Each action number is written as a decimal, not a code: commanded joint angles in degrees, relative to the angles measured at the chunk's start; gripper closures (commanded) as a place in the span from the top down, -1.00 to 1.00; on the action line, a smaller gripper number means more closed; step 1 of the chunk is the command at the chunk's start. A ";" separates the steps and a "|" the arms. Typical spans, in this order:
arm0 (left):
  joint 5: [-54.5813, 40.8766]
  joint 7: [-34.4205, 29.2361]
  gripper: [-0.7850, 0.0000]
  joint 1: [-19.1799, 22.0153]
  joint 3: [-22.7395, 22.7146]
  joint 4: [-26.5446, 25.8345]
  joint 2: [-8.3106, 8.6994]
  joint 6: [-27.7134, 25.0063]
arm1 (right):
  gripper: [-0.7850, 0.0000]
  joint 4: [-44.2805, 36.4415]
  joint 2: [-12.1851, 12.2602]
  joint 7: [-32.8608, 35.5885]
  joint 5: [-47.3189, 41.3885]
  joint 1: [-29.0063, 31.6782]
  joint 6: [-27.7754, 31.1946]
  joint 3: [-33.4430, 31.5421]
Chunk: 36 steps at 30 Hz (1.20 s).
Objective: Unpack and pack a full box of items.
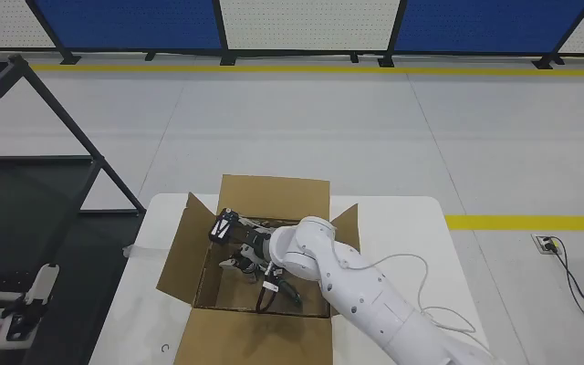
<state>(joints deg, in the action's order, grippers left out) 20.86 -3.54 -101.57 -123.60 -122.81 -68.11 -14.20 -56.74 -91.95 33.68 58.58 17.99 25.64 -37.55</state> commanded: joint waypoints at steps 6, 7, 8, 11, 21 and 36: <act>0.00 0.00 1.00 0.00 0.00 0.00 0.00 0.00 | 0.81 -32.71 7.07 9.13 7.32 16.01 1.72 -14.16; 0.00 0.00 1.00 0.00 0.00 0.00 0.00 0.00 | 0.78 -36.29 7.67 9.40 7.75 17.94 1.86 -16.19; 0.00 0.00 1.00 0.00 0.00 0.00 0.00 0.00 | 0.80 -39.12 8.17 9.72 8.14 19.47 2.16 -17.95; 0.00 0.00 1.00 0.00 0.00 0.00 0.00 0.00 | 0.93 -44.60 9.13 9.65 8.16 22.33 2.64 -22.15; 1.04 -0.07 1.00 -0.11 -0.71 0.24 -0.09 0.10 | 1.00 -49.98 10.28 8.98 7.95 26.17 2.25 -28.02; 4.67 -5.06 1.00 2.39 1.96 2.49 0.38 -0.86 | 1.00 -50.99 10.64 4.62 1.80 28.09 0.87 -31.73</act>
<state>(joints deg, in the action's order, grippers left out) 24.72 -7.38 -100.06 -122.33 -121.04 -67.87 -14.77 -107.02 -81.43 38.52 61.49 45.84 26.59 -68.35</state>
